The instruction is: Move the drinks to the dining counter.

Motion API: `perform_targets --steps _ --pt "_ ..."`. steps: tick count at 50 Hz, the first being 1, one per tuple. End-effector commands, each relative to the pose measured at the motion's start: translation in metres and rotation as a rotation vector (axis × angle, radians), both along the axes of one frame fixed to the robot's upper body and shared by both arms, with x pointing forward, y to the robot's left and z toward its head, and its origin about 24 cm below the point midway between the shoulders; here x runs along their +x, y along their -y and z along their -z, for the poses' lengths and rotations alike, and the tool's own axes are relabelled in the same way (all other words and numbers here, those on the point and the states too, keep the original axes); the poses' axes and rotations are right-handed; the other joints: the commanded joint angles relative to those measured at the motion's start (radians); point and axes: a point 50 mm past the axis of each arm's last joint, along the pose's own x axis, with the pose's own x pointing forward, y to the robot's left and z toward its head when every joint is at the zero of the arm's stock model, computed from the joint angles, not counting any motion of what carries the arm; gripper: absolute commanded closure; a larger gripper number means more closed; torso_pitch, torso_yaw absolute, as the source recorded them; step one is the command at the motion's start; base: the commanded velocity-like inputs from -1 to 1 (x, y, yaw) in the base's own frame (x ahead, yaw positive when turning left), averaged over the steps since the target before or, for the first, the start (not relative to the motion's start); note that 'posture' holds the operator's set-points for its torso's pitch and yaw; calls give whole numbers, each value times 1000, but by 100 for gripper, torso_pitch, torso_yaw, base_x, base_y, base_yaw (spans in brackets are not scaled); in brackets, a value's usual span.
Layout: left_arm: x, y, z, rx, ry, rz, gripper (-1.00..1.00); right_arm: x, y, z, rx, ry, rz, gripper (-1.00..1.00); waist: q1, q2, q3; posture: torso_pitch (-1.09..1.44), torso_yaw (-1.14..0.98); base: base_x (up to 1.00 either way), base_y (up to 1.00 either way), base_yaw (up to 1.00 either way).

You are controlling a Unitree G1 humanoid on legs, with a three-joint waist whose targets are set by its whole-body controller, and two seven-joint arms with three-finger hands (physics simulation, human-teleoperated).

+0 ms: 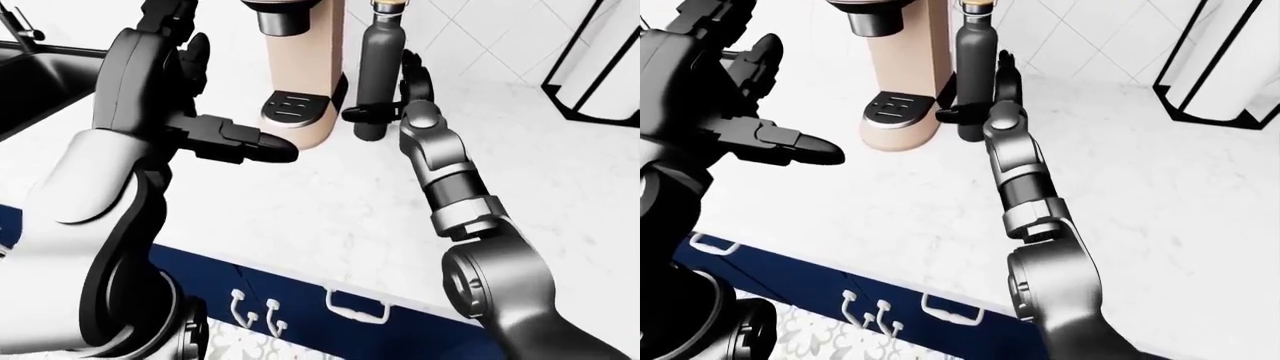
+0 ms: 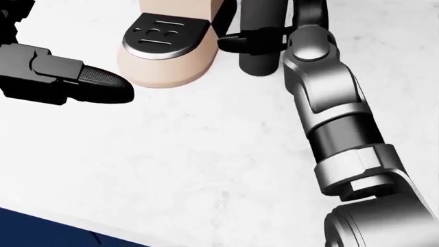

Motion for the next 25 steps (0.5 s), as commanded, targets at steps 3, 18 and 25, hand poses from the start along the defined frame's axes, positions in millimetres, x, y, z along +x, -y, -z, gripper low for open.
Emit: perform_targets --steps 3,18,25 --pt "-6 -1 -11 1 69 -5 -100 -2 -3 -32 0 123 -12 -40 1 2 -31 0 0 0 0 0" --pt "-10 0 -14 6 80 2 -100 -2 -2 -32 -5 125 -4 61 -1 1 -32 0 0 0 0 0" --pt "-10 0 -13 6 78 3 -100 -3 2 -33 -6 130 2 100 0 -1 -32 0 0 0 0 0"
